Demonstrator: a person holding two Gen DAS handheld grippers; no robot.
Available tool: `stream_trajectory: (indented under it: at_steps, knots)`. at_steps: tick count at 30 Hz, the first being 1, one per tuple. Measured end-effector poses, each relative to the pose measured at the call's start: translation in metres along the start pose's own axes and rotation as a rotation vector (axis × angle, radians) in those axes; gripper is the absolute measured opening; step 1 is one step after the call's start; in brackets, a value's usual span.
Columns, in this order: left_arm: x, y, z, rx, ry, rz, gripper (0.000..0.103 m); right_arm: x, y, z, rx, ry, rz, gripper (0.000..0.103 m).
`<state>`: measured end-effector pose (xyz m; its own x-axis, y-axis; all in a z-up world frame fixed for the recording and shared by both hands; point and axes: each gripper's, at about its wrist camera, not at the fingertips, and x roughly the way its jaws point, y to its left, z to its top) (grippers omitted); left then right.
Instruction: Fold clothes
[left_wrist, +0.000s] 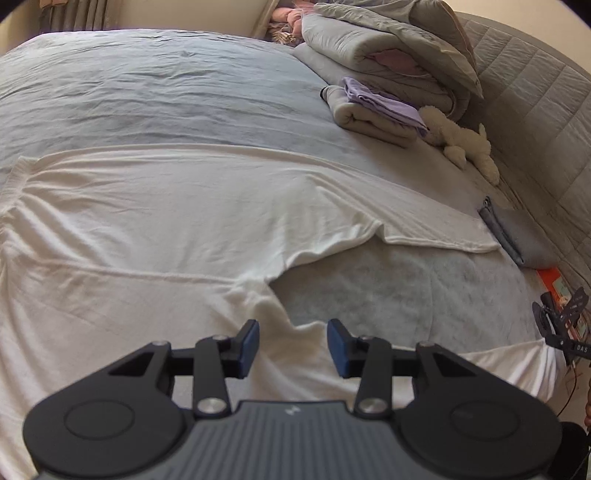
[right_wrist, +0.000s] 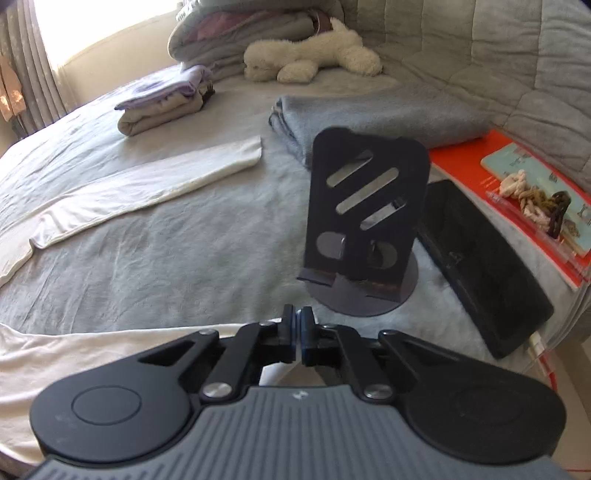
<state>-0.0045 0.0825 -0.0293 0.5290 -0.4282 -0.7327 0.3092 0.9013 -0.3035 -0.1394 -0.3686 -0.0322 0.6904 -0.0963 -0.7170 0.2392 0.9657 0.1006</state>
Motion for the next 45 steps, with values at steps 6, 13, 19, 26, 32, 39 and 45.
stream_trajectory:
  at_steps: [6,13,19,26,32,39,45]
  knots:
    - [0.019,-0.006,0.001,-0.007,-0.033,0.121,0.012,-0.007,-0.008,0.0,0.013,-0.07,0.022,0.001]
    - [-0.011,-0.019,-0.012,0.051,-0.072,0.0,0.039,-0.021,-0.013,0.004,-0.02,-0.004,0.023,0.028]
    - [-0.039,-0.041,-0.045,0.187,-0.072,-0.139,0.048,-0.035,-0.03,-0.006,0.041,0.084,0.06,0.034]
    - [-0.043,-0.054,-0.077,0.244,-0.015,-0.216,0.051,-0.028,-0.028,-0.022,0.066,0.171,0.123,0.034]
    - [-0.048,-0.057,-0.09,0.252,0.004,-0.219,0.052,-0.03,-0.026,-0.022,0.102,0.175,0.113,0.001]
    - [-0.047,-0.057,-0.1,0.285,0.072,-0.191,0.054,-0.042,-0.034,-0.028,0.069,0.202,0.041,0.001]
    - [-0.067,-0.048,-0.103,0.296,0.037,-0.157,0.055,-0.032,-0.033,-0.033,0.048,0.234,0.013,0.005]
